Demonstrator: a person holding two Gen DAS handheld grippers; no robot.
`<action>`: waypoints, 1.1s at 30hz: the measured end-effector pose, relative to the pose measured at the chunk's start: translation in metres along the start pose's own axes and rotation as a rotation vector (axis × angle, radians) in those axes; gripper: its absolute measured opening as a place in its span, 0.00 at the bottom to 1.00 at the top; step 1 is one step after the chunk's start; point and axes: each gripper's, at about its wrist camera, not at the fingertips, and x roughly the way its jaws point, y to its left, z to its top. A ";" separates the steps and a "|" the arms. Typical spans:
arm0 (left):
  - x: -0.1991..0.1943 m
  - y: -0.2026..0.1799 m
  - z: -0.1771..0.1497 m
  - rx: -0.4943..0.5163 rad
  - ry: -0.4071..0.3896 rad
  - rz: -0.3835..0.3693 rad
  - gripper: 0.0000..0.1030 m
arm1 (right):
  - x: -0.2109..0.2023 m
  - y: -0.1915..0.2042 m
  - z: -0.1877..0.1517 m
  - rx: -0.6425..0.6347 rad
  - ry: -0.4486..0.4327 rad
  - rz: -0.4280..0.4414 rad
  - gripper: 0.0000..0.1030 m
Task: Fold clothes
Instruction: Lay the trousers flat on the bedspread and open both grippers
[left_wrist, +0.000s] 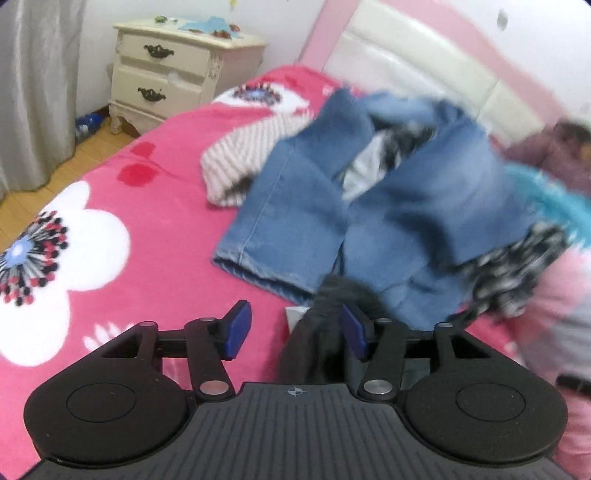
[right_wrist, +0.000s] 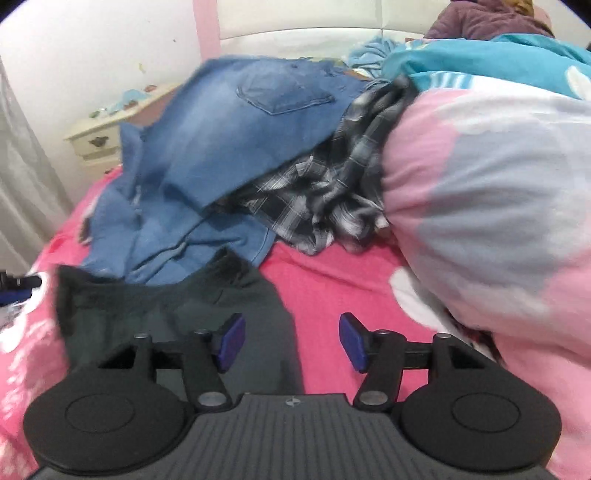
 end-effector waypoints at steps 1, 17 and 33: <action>-0.013 0.004 0.000 0.020 0.004 -0.029 0.55 | -0.013 -0.003 -0.002 -0.005 -0.001 0.011 0.57; -0.117 0.036 -0.196 0.304 0.301 -0.098 0.64 | -0.102 -0.049 -0.215 0.318 0.022 0.280 0.70; -0.128 0.076 -0.189 0.018 0.197 0.030 0.00 | -0.081 -0.053 -0.248 0.321 0.021 0.250 0.66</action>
